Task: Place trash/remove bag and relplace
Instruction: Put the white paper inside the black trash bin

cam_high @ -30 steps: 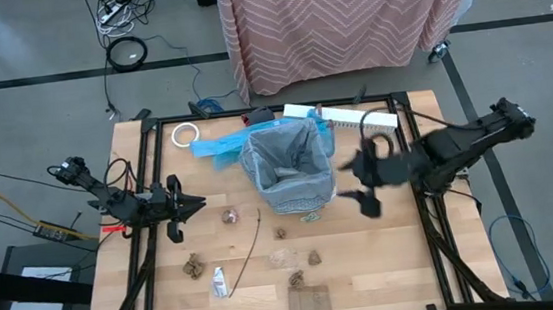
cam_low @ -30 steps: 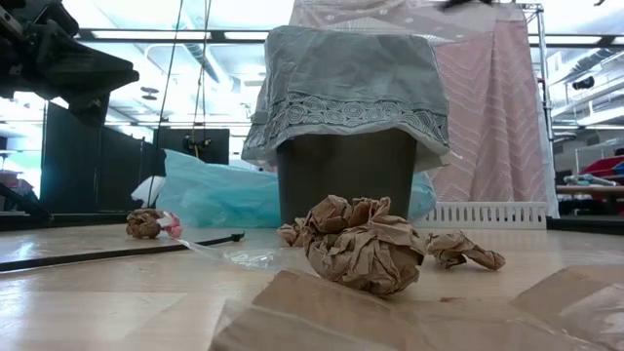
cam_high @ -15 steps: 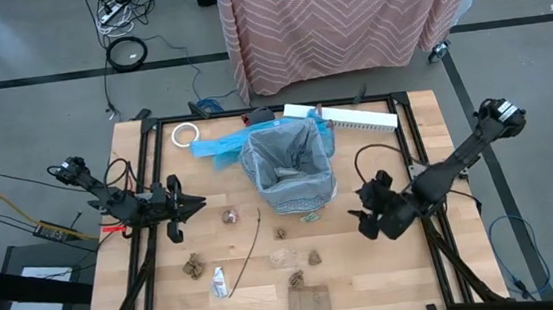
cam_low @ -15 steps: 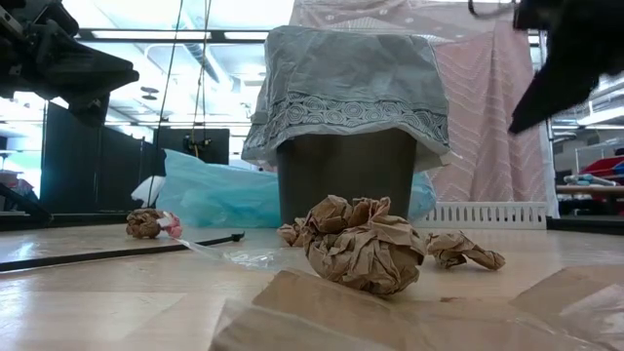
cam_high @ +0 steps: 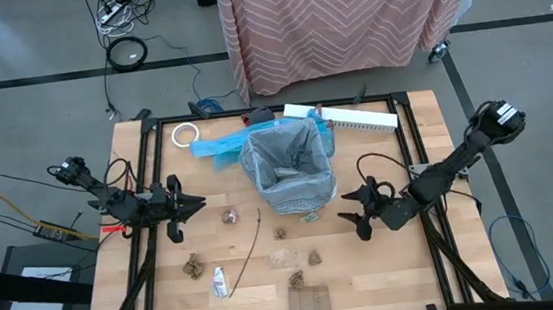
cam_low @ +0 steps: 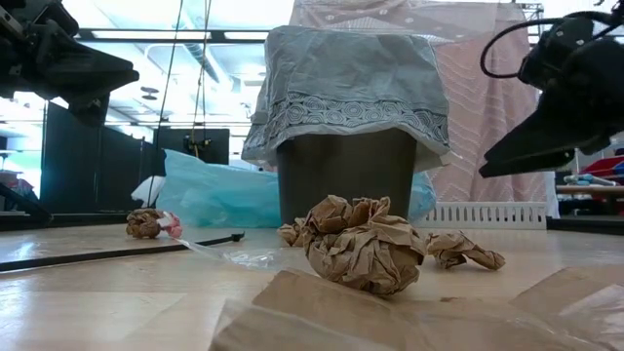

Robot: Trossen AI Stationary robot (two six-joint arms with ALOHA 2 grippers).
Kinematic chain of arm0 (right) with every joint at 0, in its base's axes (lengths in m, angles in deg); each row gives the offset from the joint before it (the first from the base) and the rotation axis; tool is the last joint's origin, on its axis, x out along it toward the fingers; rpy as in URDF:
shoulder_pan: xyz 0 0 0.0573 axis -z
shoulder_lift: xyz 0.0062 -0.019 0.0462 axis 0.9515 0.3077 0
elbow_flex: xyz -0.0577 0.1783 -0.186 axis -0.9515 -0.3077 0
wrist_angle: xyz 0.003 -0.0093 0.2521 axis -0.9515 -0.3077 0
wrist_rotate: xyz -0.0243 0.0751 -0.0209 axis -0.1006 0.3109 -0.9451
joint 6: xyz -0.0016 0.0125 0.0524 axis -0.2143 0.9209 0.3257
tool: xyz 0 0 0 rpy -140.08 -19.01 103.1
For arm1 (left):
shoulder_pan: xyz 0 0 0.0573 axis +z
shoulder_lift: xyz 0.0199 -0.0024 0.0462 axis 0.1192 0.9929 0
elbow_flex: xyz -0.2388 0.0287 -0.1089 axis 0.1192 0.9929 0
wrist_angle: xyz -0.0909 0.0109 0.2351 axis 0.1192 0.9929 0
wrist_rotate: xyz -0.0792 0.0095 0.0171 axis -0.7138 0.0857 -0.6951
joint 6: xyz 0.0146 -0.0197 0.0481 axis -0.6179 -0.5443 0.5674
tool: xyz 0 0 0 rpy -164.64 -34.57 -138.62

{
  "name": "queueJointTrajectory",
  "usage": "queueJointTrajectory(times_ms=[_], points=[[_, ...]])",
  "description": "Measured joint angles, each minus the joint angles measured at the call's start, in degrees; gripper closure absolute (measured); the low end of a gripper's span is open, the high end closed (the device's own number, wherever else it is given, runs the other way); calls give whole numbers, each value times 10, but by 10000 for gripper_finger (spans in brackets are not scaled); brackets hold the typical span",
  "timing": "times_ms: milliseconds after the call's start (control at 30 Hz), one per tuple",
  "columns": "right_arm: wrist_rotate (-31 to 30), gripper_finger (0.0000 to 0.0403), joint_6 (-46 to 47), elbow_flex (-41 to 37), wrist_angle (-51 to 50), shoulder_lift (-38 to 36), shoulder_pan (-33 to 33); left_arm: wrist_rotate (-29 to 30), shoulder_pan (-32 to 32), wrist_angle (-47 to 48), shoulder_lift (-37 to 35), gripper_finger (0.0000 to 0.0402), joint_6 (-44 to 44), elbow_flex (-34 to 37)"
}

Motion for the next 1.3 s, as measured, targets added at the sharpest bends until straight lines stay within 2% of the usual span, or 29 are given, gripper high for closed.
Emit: queueJointTrajectory(times_ms=[300, 633, 967, 1300], points=[[2, 156, -92, 30, 117, 137, 32, 0, 0, 0, 0, 329, 0, 0], [8, 159, -121, 63, 217, 279, 45, 0, 0, 0, 0, 329, 0, 0], [25, 156, -168, 103, 252, 342, 64, 0, 0, 0, 0, 329, 0, 0], [56, 167, -165, 114, 253, 356, 94, 0, 0, 0, 0, 329, 0, 0]])
